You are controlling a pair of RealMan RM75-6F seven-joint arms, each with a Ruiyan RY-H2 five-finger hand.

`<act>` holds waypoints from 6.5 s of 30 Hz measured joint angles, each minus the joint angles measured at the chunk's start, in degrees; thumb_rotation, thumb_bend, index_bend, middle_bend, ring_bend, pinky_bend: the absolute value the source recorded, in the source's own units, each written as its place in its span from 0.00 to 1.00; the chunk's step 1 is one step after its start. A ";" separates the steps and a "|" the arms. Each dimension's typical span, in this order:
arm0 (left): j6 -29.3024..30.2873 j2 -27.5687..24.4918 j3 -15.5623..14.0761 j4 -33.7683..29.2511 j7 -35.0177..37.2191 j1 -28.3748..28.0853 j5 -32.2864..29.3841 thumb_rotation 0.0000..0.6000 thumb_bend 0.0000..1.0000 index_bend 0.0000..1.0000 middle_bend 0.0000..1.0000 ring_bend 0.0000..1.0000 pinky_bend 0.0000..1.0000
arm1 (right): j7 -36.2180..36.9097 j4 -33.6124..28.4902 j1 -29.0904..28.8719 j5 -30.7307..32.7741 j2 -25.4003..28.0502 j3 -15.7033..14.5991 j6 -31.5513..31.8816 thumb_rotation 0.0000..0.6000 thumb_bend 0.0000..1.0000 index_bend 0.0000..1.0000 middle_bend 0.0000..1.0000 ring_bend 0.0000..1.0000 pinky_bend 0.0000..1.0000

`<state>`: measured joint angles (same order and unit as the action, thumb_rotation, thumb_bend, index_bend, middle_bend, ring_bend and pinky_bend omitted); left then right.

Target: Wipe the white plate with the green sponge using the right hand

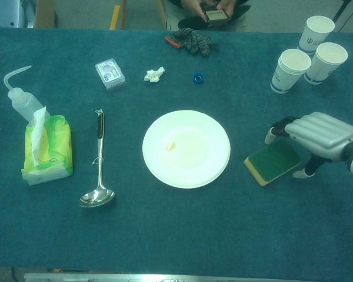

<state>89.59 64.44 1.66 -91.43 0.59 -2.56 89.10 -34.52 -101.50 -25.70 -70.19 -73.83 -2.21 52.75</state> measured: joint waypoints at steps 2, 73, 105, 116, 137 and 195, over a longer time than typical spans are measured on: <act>-0.09 0.09 0.01 0.07 0.05 -0.04 -0.04 1.00 0.40 0.24 0.20 0.12 0.12 | -0.16 0.16 -0.25 0.54 -0.13 -0.08 -0.01 1.00 0.00 0.29 0.23 0.17 0.46; 0.72 -0.49 0.11 -1.14 -0.26 0.06 0.71 1.00 0.40 0.24 0.20 0.12 0.12 | -10.13 -12.25 -19.88 26.58 7.27 3.60 -1.81 1.00 0.11 0.56 0.41 0.37 0.62; 2.08 -1.28 0.19 -0.56 2.59 0.75 1.00 1.00 0.40 0.24 0.20 0.12 0.12 | -31.07 -3.04 -42.17 53.84 -12.90 3.80 9.13 1.00 0.11 0.56 0.41 0.37 0.62; 1.86 -1.39 0.11 0.03 3.23 0.65 1.16 1.00 0.40 0.24 0.20 0.12 0.12 | -33.68 2.34 -46.57 58.78 -18.57 5.78 9.26 1.00 0.11 0.56 0.41 0.37 0.62; 1.59 -1.57 -0.46 -0.50 2.53 0.67 1.82 1.00 0.40 0.24 0.20 0.12 0.12 | -37.97 5.45 -50.73 63.92 -23.24 6.92 10.96 1.00 0.11 0.56 0.41 0.37 0.62; 2.21 -1.57 -0.48 0.01 3.57 1.11 1.75 1.00 0.40 0.24 0.20 0.12 0.12 | -41.93 7.44 -53.37 66.00 -26.75 8.57 12.49 1.00 0.11 0.56 0.41 0.37 0.62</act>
<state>91.80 62.88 1.18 -91.42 4.16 -1.46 90.85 -76.45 -94.07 -79.07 -4.19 -100.59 6.36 65.24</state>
